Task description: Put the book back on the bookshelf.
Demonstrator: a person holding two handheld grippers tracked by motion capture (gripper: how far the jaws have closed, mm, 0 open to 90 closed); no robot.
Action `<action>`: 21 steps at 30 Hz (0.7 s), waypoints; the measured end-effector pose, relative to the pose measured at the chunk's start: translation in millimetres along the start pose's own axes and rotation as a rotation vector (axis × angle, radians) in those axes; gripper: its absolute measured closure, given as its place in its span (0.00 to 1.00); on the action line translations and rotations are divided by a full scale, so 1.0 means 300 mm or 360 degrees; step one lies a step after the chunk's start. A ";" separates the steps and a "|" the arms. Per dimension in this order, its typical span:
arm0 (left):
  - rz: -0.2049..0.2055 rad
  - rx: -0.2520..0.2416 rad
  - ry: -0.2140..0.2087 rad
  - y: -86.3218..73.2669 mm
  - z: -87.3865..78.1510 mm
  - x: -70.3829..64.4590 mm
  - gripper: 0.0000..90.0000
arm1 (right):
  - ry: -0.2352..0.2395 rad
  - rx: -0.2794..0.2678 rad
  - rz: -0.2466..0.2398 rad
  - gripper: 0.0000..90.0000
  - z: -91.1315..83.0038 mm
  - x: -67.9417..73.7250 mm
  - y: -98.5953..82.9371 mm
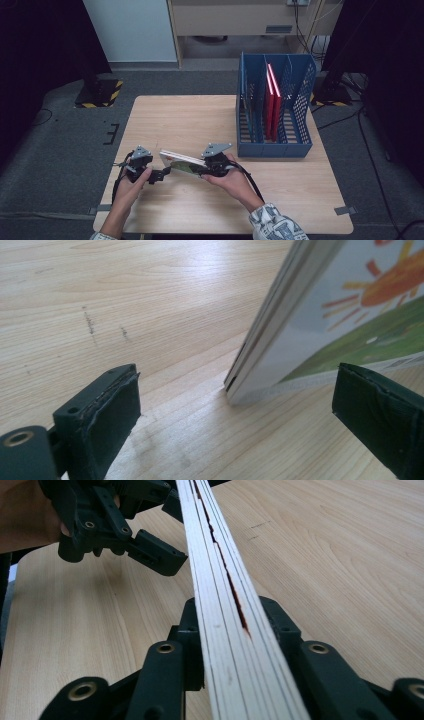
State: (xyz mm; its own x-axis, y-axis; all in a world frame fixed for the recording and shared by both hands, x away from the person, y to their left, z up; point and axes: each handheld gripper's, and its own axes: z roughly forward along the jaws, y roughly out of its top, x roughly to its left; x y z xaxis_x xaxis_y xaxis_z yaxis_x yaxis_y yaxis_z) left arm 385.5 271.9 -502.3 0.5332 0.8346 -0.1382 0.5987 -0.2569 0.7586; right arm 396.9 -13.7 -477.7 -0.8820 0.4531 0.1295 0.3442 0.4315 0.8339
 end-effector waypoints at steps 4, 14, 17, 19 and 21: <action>-0.0007 0.0006 0.0029 -0.003 -0.001 0.009 0.06 | -0.0007 0.0004 -0.0008 0.79 -0.002 0.001 0.001; 0.0006 0.0028 0.0089 -0.010 0.003 0.033 0.05 | -0.0044 -0.0024 -0.0004 0.84 -0.012 -0.002 0.002; 0.0012 0.0031 0.0100 -0.011 0.002 0.036 0.05 | -0.0056 -0.0032 0.0006 0.84 -0.021 -0.003 0.002; 0.0013 0.0041 0.0120 -0.013 0.001 0.041 0.05 | -0.0074 -0.0037 0.0007 0.84 -0.028 -0.005 0.001; 0.0027 0.0054 0.0139 -0.016 0.003 0.047 0.03 | -0.0087 -0.0043 0.0011 0.84 -0.036 -0.008 0.000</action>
State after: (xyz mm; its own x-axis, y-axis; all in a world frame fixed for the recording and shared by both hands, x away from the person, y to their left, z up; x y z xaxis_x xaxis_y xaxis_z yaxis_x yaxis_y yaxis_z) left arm 390.6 284.5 -508.3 0.4899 0.8691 -0.0684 0.6108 -0.2862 0.7383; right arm 395.5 -23.3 -472.3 -0.8604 0.4982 0.1067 0.3410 0.4075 0.8472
